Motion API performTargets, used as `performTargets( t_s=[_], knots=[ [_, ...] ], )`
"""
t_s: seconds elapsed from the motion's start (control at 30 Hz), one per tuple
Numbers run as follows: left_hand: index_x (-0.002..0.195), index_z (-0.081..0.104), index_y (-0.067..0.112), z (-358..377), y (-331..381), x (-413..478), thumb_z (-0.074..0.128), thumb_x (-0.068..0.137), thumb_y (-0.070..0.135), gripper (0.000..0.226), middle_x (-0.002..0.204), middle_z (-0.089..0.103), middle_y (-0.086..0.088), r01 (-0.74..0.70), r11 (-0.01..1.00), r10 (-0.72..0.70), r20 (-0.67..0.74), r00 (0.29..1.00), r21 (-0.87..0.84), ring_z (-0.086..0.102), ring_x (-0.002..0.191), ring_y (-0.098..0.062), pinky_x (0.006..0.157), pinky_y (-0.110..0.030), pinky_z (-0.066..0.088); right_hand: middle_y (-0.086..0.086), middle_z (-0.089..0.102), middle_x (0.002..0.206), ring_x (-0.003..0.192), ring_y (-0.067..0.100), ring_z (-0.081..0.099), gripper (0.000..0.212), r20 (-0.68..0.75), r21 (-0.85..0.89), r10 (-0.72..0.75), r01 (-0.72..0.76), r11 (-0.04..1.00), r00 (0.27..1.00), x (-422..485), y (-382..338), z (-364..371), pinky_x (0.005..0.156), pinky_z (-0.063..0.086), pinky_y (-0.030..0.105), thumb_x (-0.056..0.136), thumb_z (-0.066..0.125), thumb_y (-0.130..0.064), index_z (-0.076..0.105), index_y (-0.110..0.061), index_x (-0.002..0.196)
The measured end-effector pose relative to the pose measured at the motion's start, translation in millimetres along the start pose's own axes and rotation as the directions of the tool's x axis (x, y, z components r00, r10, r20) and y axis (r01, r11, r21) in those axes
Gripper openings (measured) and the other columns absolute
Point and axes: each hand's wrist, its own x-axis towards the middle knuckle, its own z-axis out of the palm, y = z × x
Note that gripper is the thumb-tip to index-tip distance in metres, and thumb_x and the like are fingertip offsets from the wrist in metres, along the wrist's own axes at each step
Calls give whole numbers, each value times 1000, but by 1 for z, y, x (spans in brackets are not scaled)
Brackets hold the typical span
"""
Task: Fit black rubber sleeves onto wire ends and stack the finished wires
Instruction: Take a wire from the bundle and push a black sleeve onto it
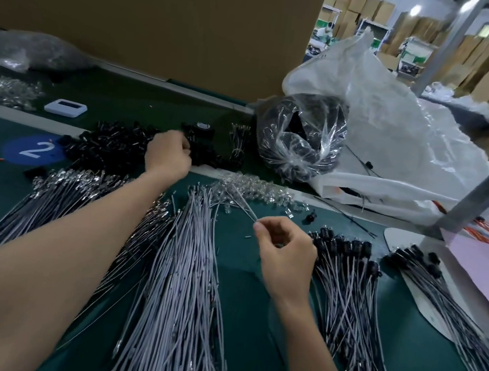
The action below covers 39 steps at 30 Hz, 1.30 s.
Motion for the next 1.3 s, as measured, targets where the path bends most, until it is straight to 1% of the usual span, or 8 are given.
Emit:
performTargets(
  t_s=[0.03, 0.07, 0.13, 0.27, 0.37, 0.57, 0.8, 1.3],
  knots=[
    [102, 68, 4, -5, 4, -6, 58, 95, 3, 12, 106, 68, -14, 63, 968, -62, 11, 998, -244, 68, 93, -25, 79, -32, 57, -14, 65, 68, 66, -3, 60, 13, -6, 2, -9, 9, 1000, 1000, 1, -1, -1, 61, 45, 8, 86, 72, -10, 70, -20, 79],
    [99, 67, 6, -12, 9, -17, 59, 95, 1, 10, 103, 69, -12, 140, 867, -115, 81, 990, -478, 70, 84, -19, 72, -26, 59, -13, 65, 69, 66, -1, 60, 11, -7, 3, -16, 16, 1000, 1000, 1, -2, -1, 61, 46, 9, 87, 72, -10, 70, -19, 80],
    [93, 67, 7, -23, 12, -46, 60, 93, -2, 12, 92, 71, -10, 258, 634, -123, 234, 964, -729, 72, 72, -13, 64, -20, 58, -9, 66, 71, 64, 1, 58, 8, 0, 4, -23, 23, 1000, 1000, 2, -3, -1, 61, 46, 12, 87, 72, -10, 70, -16, 81],
    [94, 72, 8, -30, 2, -101, 62, 88, -3, 16, 82, 76, -2, 340, 427, -63, 347, 936, -838, 73, 79, -13, 68, -19, 56, -4, 65, 71, 60, 3, 56, 6, -3, 29, -8, 8, 1000, 1000, 1, -6, -2, 60, 46, 16, 87, 71, -11, 71, -14, 82],
    [97, 71, 7, -20, -2, -121, 61, 88, -5, 18, 87, 75, -3, 354, 346, -84, 347, 934, -869, 71, 83, -14, 74, -22, 55, -4, 65, 70, 59, 1, 54, 6, 8, 51, 13, -13, 999, 1000, 2, -6, -4, 59, 47, 17, 87, 71, -10, 71, -14, 82],
    [100, 70, 7, -11, -2, -124, 62, 89, -5, 18, 89, 74, -4, 279, 340, -81, 268, 960, -898, 71, 86, -16, 75, -21, 55, -7, 65, 69, 60, 2, 55, 6, 72, 55, 33, -37, 998, 997, 4, -3, -6, 61, 47, 19, 86, 72, -11, 72, -14, 81],
    [97, 72, 9, -11, 0, -125, 64, 88, -5, 19, 80, 75, 4, 245, 367, -78, 232, 970, -898, 71, 82, -12, 79, -23, 57, -9, 68, 67, 61, 4, 58, 11, 118, 109, 49, -62, 992, 992, 4, -1, -5, 60, 47, 19, 85, 74, -12, 72, -21, 79],
    [93, 74, 11, -10, 1, -126, 66, 87, -5, 20, 83, 75, 1, 223, 410, -59, 218, 974, -884, 71, 80, -14, 79, -24, 58, -10, 66, 64, 60, 3, 56, 11, 125, 177, 35, -57, 982, 991, 3, -5, -9, 60, 47, 17, 85, 74, -10, 72, -18, 78]
  ],
)
